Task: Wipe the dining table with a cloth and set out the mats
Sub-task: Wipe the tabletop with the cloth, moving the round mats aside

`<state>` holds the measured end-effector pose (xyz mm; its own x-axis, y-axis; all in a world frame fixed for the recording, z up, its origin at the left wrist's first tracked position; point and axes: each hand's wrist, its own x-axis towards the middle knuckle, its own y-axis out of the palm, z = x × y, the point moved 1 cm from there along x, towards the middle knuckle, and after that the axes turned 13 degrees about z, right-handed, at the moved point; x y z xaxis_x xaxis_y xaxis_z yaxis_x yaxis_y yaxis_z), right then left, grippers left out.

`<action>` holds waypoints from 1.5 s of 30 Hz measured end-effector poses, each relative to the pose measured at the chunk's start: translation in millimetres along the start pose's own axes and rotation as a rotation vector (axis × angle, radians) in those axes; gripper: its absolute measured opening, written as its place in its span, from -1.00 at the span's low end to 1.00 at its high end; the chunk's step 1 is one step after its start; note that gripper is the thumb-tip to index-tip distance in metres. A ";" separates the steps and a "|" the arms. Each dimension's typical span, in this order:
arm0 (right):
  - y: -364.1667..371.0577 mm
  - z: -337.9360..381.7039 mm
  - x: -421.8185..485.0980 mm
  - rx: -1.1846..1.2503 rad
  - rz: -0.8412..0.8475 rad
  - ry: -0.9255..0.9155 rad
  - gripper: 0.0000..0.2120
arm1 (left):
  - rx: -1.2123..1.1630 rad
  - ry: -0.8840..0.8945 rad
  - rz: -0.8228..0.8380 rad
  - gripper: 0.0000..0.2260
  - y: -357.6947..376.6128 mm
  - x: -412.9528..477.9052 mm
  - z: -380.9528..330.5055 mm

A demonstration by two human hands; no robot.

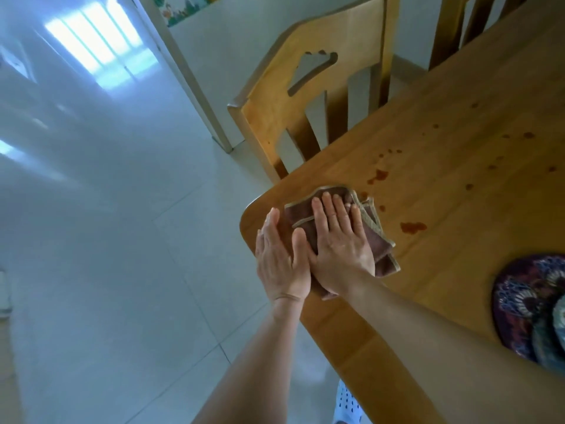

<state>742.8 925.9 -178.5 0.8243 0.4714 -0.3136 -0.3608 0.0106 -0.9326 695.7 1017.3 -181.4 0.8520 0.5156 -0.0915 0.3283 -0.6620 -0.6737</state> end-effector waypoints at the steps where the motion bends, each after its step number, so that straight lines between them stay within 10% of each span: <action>1: -2.7 2.2 8.0 -0.004 0.003 -0.034 -0.29 | -0.010 0.009 -0.008 -0.37 -0.3 0.4 -0.2; 15: 8.2 -20.3 -63.5 0.269 0.010 -0.409 -0.58 | -0.011 0.066 0.027 -0.40 1.5 -0.4 5.3; 21: 8.8 -13.6 -126.2 0.631 -0.137 -0.092 -0.74 | 0.132 0.065 0.074 -0.45 1.1 1.9 8.8; 27: -25.4 -33.3 -141.2 1.576 -0.255 0.196 -0.83 | 0.199 0.104 0.087 -0.43 1.5 -2.1 6.2; 31: -6.5 -56.6 -161.0 0.969 -0.301 0.639 -0.49 | 0.235 0.125 0.100 -0.38 1.3 0.6 7.1; 36: 33.3 -12.8 -144.7 0.212 -0.089 0.440 -0.43 | 0.445 0.139 0.178 -0.41 3.8 4.6 6.7; 45: 48.4 -46.6 -175.3 0.027 -0.045 0.377 -0.18 | 0.626 0.154 0.229 -0.42 7.6 6.1 10.5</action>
<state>601.2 802.6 -177.0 0.9406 0.1122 -0.3206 -0.3275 0.0494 -0.9436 699.1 1021.1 -194.7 0.9353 0.2859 -0.2083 -0.1256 -0.2821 -0.9511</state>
